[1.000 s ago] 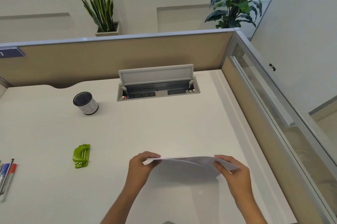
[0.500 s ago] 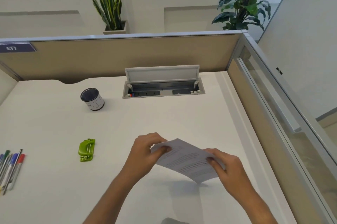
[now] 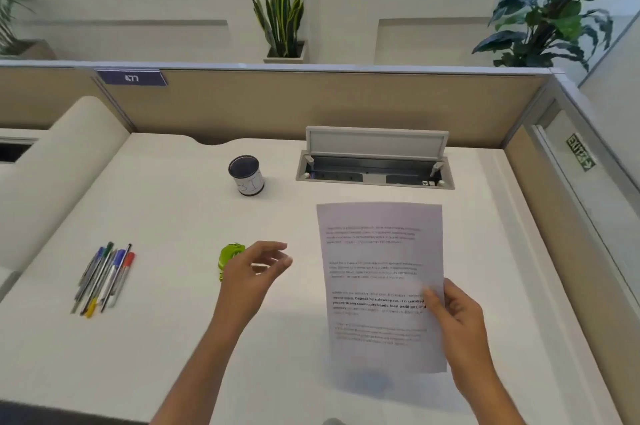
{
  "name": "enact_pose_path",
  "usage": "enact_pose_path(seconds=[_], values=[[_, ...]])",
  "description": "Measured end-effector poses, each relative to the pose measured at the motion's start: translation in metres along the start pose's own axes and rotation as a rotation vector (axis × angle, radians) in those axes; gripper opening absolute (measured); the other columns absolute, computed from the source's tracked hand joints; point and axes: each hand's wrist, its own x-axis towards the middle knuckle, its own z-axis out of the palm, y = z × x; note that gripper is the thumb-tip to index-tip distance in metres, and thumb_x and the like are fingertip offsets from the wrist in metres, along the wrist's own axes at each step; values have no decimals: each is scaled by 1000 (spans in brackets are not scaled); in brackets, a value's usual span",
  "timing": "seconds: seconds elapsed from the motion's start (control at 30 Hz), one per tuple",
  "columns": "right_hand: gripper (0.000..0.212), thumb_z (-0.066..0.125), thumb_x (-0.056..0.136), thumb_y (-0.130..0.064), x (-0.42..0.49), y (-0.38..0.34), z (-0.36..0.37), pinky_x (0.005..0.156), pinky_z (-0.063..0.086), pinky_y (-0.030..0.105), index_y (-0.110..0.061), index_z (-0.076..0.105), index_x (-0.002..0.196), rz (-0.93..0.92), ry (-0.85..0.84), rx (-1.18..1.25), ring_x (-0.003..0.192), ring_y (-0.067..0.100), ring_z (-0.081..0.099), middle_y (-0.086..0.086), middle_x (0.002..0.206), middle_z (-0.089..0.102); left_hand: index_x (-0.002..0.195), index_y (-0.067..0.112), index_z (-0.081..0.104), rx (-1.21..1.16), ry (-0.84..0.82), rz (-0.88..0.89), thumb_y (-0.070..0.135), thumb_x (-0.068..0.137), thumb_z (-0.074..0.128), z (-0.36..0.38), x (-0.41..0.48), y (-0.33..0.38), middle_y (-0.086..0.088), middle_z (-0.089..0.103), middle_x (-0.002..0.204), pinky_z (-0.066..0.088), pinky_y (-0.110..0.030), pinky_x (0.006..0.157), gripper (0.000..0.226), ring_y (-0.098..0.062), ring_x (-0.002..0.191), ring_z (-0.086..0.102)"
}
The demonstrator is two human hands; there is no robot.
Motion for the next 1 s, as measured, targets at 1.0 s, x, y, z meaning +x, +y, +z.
enact_pose_path(seconds=[1.0], values=[[31, 55, 103, 3, 6, 88, 246, 94, 62, 50, -16, 78, 111, 280, 202, -47, 101, 34, 79, 7, 107, 83, 104, 27, 77, 126, -24, -172, 11, 91, 81, -132, 63, -167, 12, 79, 100, 53, -25, 76, 21, -8, 85, 72]])
